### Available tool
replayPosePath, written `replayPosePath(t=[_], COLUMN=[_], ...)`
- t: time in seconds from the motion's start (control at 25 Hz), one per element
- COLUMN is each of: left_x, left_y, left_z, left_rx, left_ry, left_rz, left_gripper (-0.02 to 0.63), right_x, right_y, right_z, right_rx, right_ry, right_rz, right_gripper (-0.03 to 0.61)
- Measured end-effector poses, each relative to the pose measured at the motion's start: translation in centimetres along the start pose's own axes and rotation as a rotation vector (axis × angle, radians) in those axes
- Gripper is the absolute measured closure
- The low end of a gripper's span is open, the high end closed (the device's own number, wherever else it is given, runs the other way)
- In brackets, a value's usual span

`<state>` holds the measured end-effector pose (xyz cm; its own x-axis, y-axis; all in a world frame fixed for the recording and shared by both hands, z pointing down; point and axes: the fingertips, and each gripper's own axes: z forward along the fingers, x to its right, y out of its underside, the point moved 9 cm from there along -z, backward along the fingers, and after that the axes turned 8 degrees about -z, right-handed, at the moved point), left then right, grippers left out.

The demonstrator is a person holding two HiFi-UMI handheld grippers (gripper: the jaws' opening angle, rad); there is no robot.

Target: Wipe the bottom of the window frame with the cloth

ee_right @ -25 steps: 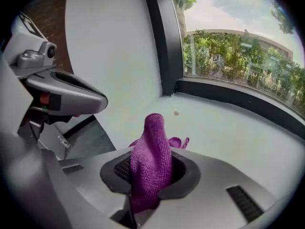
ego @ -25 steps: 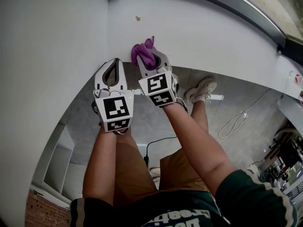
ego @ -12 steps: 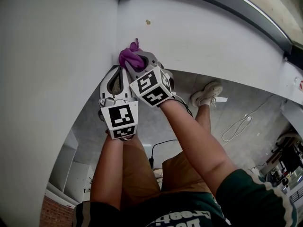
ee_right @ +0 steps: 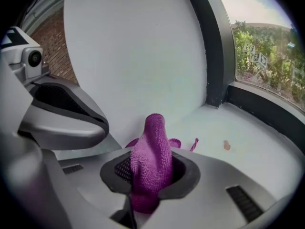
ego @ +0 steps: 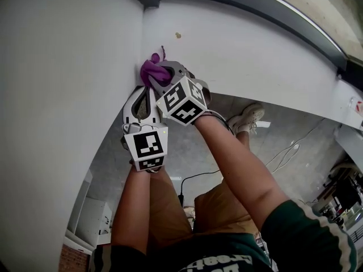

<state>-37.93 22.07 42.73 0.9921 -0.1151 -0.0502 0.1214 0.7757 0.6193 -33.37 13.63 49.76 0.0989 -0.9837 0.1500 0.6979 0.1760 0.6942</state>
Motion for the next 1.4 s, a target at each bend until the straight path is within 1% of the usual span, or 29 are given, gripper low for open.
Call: replayPosePath(t=[0.16,0.32,0.48,0.64,0.92,1.08,1.24,1.32,1.4], left_x=[0.2,0.5,0.7,1.2,1.4,1.2,1.0,1.0,1.1], left_y=[-0.5,-1.6,-2.4,-3.1,-4.7,-5.5,-6.2,-6.6,-6.8], left_z=[0.5,0.9,1.4,2.1,3.5,4.3,4.7,5.0,5.2], left_rx=[0.0,0.014,0.022,0.031,0.041,0.047,0.057,0.071,0.074], left_ry=[0.007,0.007,0.012,0.029,0.041,0.046,0.056,0.068,0.072], left_rz=[-0.015,-0.03,-0.05,-0.049,-0.056,-0.049,-0.041,-0.039,-0.03], left_gripper=[0.606,0.606,0.606,0.606,0.606,0.606,0.606,0.606,0.606], right_x=[1.1,3.2,5.5,7.9,9.8,11.0,12.5,12.7,12.6], right_y=[-0.4,-1.1,-1.7,-2.2,-2.9,-3.4,-4.0,-4.1,-3.9], right_z=[0.4,0.6,0.8,0.8,1.0,1.6,1.7,1.6,1.5], right_rx=[0.001,0.007,0.009,0.012,0.018,0.031,0.041,0.036,0.034], right_ry=[-0.004,0.001,0.022,0.044,0.065,0.083,0.148,0.162,0.153], right_rz=[-0.019,-0.038,-0.055,-0.063,-0.032,0.019,0.077,0.064,0.033], right_gripper=[0.482,0.482,0.482,0.482,0.482,0.482,0.482,0.48,0.482])
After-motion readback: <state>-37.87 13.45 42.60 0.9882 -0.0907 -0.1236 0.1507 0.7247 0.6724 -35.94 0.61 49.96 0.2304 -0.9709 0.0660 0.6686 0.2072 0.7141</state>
